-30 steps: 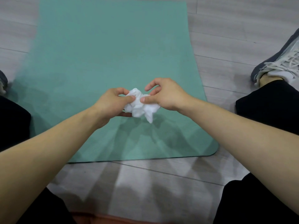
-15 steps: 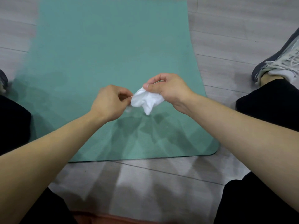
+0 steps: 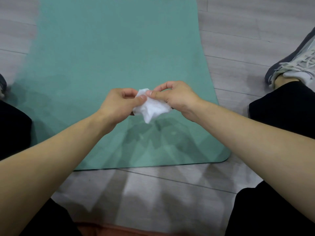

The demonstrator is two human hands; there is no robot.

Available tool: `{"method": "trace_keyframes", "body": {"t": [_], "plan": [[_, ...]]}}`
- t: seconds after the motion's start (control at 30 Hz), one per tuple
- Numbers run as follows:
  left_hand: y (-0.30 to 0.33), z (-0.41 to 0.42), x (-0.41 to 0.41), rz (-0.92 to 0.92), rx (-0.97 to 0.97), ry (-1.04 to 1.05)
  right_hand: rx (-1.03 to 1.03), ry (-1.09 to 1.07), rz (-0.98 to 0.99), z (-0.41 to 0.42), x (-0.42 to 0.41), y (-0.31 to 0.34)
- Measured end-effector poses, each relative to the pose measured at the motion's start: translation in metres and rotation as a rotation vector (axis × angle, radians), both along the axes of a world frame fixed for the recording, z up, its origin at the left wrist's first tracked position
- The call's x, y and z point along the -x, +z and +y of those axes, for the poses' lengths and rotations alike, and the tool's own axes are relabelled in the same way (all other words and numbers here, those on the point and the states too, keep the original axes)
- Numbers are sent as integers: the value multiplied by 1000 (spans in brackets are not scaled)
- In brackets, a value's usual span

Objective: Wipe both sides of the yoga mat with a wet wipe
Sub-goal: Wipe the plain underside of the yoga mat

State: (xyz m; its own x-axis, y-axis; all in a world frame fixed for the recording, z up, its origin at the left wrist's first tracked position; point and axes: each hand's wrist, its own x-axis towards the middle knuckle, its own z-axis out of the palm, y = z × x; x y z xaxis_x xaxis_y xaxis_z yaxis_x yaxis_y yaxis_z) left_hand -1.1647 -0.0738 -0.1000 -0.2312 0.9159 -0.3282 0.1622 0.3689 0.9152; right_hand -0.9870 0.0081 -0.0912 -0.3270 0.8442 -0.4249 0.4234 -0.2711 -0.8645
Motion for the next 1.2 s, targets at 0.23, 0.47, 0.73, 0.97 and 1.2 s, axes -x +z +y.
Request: {"method": "trace_keyframes", "body": {"t": [0.23,0.47,0.73,0.97,1.2], "plan": [[-7,3,22,151,-17,173,-261,465,-737,11,-21,4],[-3,5,22,464,-45,-157,-440,460,-647,9,-20,3],[-1,3,7,-6,31,-71,-190,413,-166,-8,-7,6],[0,2,6,-544,326,209,-51,128,164,-8,-3,2],[-5,7,-5,-367,19,201,-33,-17,237,-12,-8,-11]]}}
